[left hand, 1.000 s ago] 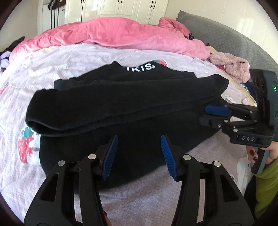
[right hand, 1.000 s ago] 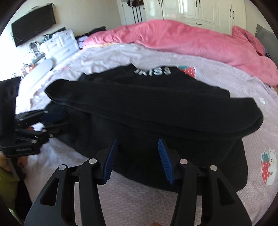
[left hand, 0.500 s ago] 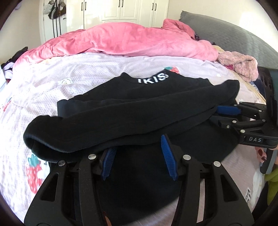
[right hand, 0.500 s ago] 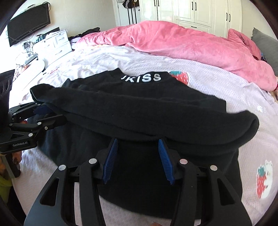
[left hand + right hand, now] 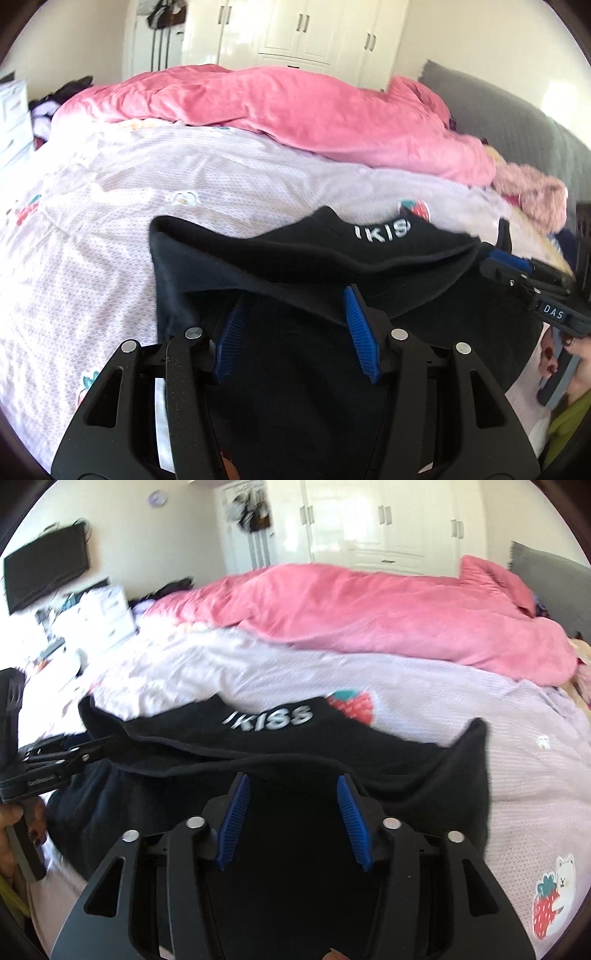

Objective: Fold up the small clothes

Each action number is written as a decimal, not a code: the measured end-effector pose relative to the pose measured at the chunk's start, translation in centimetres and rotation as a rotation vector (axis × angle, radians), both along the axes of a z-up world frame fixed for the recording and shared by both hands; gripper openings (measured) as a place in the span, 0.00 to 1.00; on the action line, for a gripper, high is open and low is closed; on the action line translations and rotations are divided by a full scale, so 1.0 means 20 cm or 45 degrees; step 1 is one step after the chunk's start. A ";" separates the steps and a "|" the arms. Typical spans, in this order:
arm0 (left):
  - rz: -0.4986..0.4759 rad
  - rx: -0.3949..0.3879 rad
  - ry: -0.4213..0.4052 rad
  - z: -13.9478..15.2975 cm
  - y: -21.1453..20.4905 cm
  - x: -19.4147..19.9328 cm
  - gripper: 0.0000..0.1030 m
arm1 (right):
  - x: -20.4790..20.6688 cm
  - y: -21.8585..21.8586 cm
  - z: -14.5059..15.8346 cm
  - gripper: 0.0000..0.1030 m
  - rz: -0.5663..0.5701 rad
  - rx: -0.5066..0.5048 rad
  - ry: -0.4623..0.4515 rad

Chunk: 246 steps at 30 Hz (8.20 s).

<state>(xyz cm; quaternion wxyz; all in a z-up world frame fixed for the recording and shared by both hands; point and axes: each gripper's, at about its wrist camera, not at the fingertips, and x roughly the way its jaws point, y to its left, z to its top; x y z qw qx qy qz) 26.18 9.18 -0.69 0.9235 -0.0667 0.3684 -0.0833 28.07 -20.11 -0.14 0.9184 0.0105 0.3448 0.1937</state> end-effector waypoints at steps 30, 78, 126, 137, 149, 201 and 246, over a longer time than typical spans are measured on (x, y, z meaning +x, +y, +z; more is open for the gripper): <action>0.222 0.010 0.086 -0.09 0.28 0.05 0.60 | 0.21 -0.39 -0.12 0.65 -0.273 -0.064 0.130; 0.234 0.174 0.029 -0.04 0.18 -0.05 0.41 | -0.11 -0.17 -0.03 0.56 -0.123 -0.095 -0.004; 0.328 -0.170 0.173 -0.09 0.51 0.00 0.75 | -0.59 1.15 -0.19 0.92 0.424 -0.527 -0.086; 0.284 -0.416 0.203 -0.13 0.53 0.04 0.75 | -0.53 0.99 -0.08 0.20 0.437 -0.193 -0.053; 0.161 -0.709 0.280 -0.26 0.45 0.08 0.27 | -0.51 0.89 -0.02 0.12 0.430 -0.011 -0.018; -0.135 -0.467 0.138 0.32 -1.02 0.18 0.44 | -0.49 -0.68 -0.01 0.48 -0.328 0.659 0.232; -0.144 -0.080 0.182 -0.03 -0.91 -0.15 0.63 | -0.01 -0.50 -0.10 0.13 -0.133 0.141 0.246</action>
